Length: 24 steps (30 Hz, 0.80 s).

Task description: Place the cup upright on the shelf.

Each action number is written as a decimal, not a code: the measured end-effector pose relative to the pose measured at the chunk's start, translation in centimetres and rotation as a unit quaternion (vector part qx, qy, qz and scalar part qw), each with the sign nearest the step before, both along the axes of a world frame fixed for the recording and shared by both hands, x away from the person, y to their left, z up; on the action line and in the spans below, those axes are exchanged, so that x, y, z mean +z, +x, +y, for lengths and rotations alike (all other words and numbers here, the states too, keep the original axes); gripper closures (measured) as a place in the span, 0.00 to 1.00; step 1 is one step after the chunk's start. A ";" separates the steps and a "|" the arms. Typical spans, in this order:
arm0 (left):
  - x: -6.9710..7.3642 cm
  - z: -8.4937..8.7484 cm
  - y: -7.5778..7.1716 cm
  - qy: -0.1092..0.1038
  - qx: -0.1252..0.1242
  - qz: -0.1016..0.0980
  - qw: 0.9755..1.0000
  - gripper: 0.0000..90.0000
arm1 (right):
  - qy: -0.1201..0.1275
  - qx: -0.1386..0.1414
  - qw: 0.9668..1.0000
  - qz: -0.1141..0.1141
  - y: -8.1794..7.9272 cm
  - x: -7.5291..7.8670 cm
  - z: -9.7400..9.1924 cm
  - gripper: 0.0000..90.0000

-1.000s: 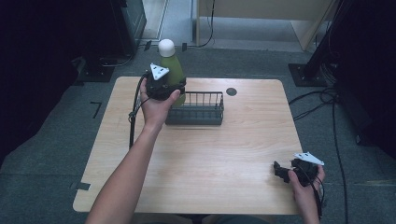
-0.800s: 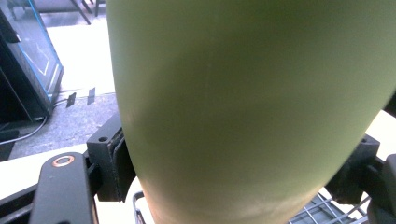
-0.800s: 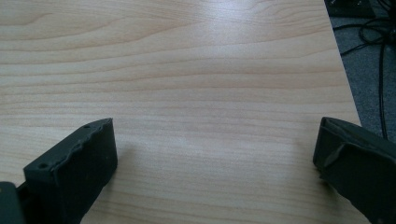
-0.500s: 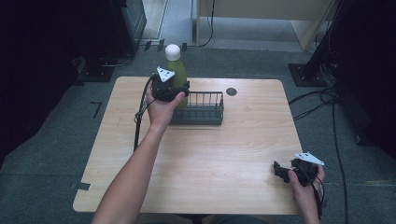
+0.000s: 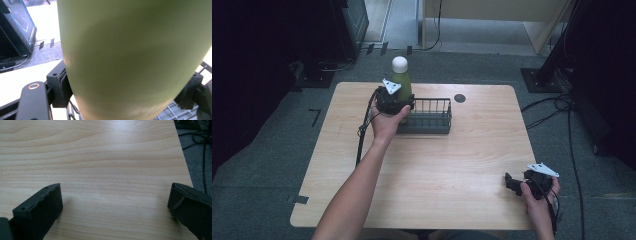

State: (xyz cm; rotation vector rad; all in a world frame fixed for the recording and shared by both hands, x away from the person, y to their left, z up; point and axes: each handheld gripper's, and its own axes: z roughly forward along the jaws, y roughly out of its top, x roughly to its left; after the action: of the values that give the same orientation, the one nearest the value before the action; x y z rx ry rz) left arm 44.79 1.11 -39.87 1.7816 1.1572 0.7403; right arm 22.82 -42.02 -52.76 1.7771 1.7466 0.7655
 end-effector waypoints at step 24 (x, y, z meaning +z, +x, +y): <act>-0.2 0.8 -0.1 -0.028 -0.008 0.005 1.000 0.22 | 0.000 0.000 1.000 0.000 0.0 0.0 0.0 0.00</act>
State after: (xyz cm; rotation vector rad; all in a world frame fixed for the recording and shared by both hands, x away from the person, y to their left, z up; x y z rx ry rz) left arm 44.73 1.94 -40.12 1.7470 1.1572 0.6834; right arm 22.82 -42.00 -52.76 1.7775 1.7462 0.7661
